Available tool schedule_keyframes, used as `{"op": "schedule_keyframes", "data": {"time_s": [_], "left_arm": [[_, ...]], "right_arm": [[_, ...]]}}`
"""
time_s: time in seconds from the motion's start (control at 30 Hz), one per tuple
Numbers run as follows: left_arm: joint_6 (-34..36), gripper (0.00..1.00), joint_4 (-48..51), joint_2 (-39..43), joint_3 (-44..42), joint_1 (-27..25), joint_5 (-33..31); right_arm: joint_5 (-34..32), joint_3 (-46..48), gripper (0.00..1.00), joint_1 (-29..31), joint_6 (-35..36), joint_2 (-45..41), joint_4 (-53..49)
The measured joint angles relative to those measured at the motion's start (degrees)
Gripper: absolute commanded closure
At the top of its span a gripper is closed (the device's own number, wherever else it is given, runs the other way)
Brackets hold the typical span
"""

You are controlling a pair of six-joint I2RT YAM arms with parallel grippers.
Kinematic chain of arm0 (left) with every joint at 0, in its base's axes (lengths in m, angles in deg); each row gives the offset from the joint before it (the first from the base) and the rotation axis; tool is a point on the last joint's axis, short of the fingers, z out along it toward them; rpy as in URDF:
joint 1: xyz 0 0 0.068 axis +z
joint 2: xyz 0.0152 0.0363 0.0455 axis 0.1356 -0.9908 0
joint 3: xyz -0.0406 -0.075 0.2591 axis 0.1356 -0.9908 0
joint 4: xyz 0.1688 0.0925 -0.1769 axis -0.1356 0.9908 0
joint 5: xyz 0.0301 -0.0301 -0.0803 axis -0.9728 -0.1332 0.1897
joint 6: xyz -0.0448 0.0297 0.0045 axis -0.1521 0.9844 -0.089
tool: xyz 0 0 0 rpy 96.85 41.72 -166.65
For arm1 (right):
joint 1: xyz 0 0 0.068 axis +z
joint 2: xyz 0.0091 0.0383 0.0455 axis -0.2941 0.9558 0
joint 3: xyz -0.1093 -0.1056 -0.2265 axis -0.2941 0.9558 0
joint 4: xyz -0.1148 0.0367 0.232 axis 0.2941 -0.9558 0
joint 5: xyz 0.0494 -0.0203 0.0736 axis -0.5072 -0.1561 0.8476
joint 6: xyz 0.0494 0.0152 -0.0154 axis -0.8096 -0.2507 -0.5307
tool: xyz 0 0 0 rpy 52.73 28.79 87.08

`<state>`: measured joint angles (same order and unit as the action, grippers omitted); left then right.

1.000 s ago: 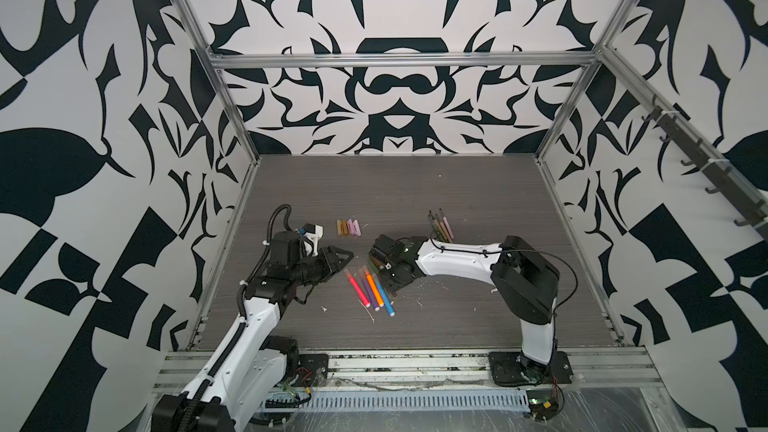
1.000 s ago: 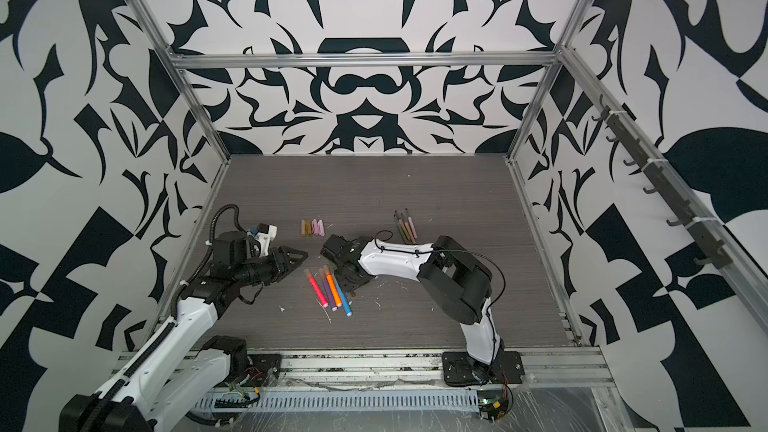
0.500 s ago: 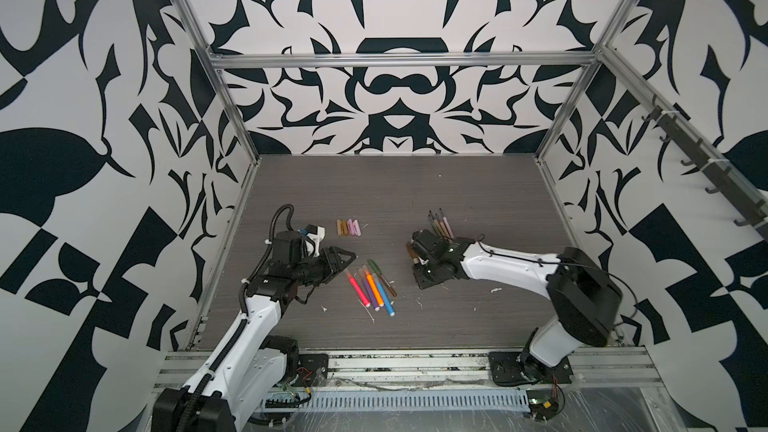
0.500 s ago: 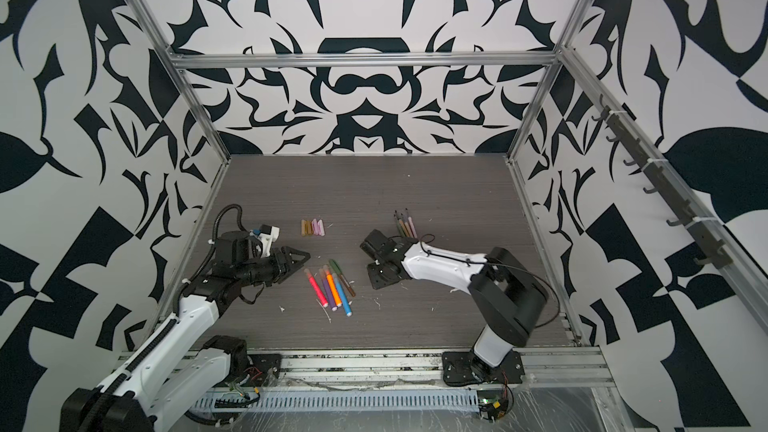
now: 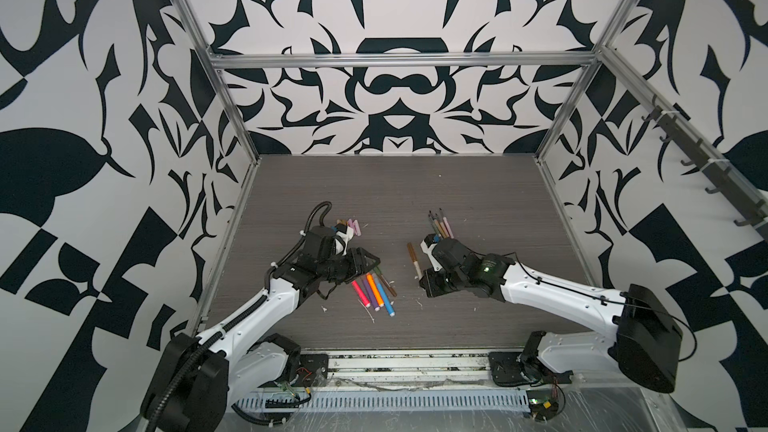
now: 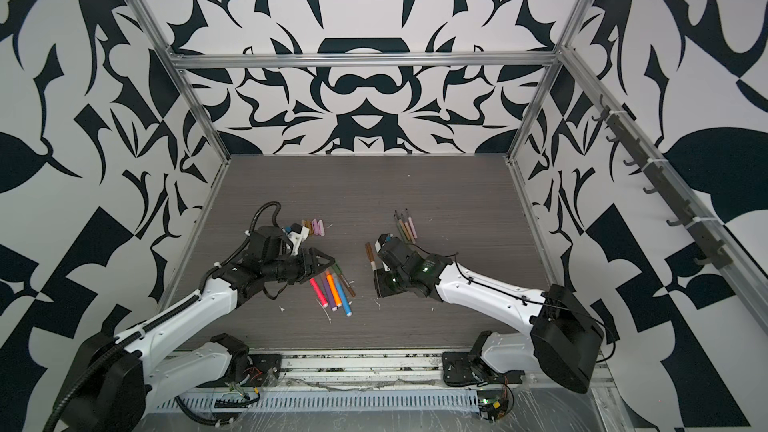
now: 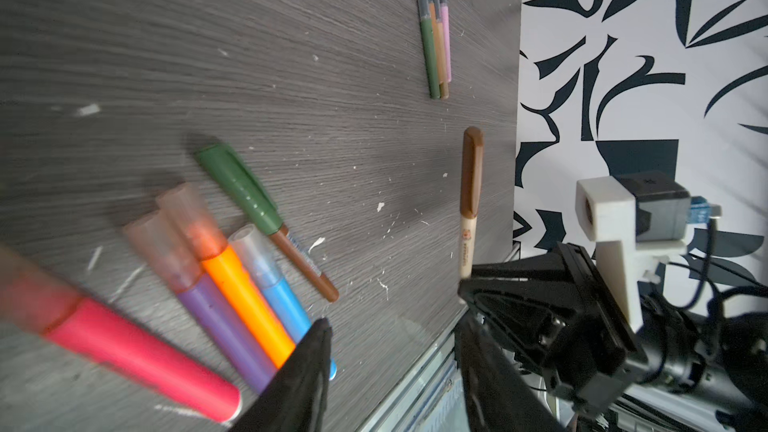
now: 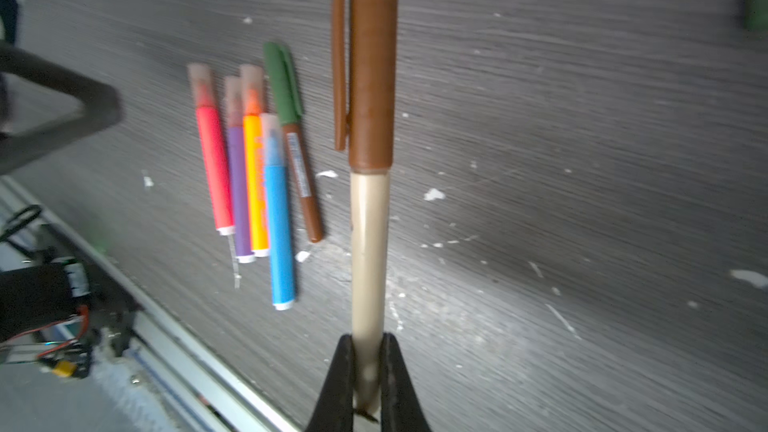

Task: Open the pen caps
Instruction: 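Reach the left gripper to the brown cap and close on it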

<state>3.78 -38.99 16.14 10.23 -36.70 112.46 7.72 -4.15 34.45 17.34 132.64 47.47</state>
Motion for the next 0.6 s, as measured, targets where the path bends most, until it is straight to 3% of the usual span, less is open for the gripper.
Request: {"op": "schedule_keyframes", "data": {"time_s": [0.33,0.6], "left_arm": [[-0.79,0.48,-2.80,-7.63,4.79,-7.61,-3.69],[-0.83,0.48,-3.91,-11.85,6.23,-9.75,-5.46]], "right_arm": [[1.86,-0.48,0.99,3.69,-2.29,1.95,3.63],[2.51,-0.48,1.00,3.74,-2.78,2.36,4.48]]}}
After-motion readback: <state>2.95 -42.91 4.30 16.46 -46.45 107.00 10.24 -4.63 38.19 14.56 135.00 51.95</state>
